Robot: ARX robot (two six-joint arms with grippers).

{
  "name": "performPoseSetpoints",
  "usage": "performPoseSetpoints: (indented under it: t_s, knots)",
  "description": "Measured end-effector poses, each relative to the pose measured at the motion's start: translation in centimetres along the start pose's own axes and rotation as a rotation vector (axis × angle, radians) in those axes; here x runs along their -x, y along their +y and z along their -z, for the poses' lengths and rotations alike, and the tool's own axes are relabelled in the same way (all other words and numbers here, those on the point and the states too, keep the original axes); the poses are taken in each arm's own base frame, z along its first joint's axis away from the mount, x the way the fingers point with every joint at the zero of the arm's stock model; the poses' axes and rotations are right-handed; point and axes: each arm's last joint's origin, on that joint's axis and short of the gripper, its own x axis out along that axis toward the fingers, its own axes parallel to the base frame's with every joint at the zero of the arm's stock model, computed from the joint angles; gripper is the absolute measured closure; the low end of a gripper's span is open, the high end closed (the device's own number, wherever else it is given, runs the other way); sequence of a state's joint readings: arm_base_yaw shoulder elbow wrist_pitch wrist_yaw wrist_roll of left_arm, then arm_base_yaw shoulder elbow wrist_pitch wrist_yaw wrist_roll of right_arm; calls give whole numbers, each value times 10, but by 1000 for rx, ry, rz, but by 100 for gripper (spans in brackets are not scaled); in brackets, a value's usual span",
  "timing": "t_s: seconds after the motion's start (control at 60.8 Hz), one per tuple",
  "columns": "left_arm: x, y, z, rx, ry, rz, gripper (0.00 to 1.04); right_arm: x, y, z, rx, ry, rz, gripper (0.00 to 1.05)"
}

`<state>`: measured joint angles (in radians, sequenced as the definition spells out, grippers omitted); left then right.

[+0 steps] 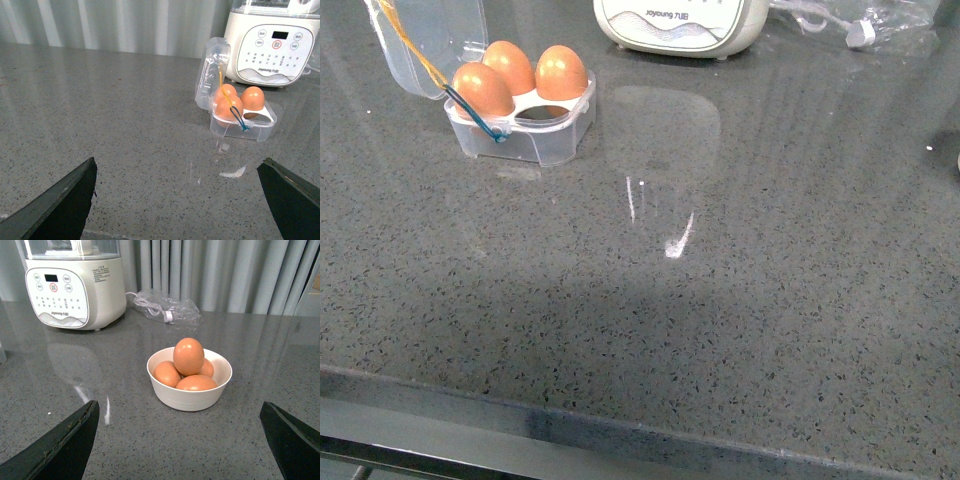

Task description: Put egg into box

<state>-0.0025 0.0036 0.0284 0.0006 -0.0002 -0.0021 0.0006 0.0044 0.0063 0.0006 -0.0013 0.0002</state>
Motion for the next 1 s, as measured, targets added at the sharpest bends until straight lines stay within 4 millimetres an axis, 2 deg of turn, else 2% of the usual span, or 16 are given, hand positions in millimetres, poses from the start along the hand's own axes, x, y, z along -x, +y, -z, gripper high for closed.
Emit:
performPoseSetpoints:
  t_s: [0.609,0.675,0.807,1.004]
  knots:
    - [0,0,0,0,0,0,7,0,0,0,0,0,0,7]
    - [0,0,0,0,0,0,7,0,1,0,38,102,77,7]
    - [0,0,0,0,0,0,7,-4,2,-16,82,112,113,7]
    - [0,0,0,0,0,0,7,-24,0,-63,100,-26,114,7]
